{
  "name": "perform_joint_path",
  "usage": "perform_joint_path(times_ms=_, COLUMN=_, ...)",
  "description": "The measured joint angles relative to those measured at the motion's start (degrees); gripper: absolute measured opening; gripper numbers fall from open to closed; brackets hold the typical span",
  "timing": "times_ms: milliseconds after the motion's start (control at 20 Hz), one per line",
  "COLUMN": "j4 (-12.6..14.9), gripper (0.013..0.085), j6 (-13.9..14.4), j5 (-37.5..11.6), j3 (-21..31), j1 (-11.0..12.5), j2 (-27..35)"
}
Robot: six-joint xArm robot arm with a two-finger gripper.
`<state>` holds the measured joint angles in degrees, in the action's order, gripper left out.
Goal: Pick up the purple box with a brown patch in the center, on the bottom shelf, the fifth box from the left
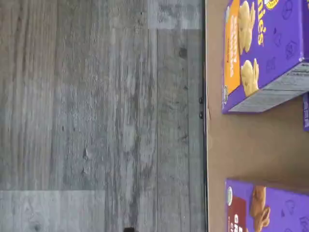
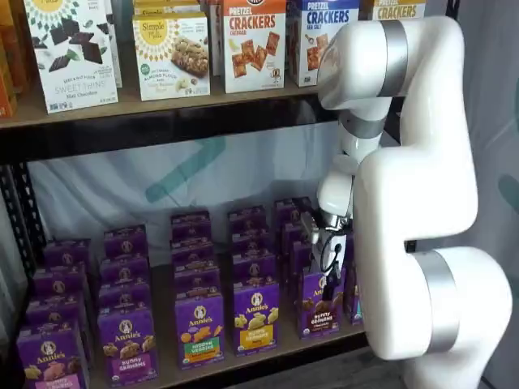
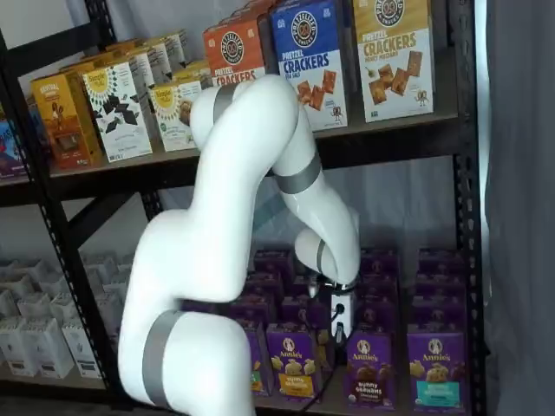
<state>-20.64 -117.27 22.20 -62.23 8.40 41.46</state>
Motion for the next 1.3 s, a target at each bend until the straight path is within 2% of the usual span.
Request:
perform_joint_path(times_ms=100, j4=-1.9, gripper=0.085, j6=-1.6, j5=1.1, j3=0.2, j1=-0.1, j2=-0.6)
perform_joint_path(times_ms=300, j4=-3.4, gripper=0.085, j6=-2.5, j5=1.0, j3=1.6, j1=-0.6, j2=-2.0)
perform_joint_path(times_ms=550, j4=-11.4, gripper=0.085, j6=-9.2, j5=-0.7, j3=2.2, j1=-1.2, j2=-2.5)
perform_joint_path(times_ms=800, j4=-18.0, gripper=0.085, j6=-15.1, j5=-1.2, j3=0.2, j1=-1.1, j2=-1.5)
perform_joint_path(times_ms=950, j4=-17.1, gripper=0.085, j6=-14.4, j5=-0.7, j3=-2.2, j1=-0.8, j2=-0.1)
perform_joint_path(times_ms=1300, j4=-10.5, gripper=0.085, j6=-8.7, j5=-0.6, j3=-8.1, j1=-0.3, j2=4.5)
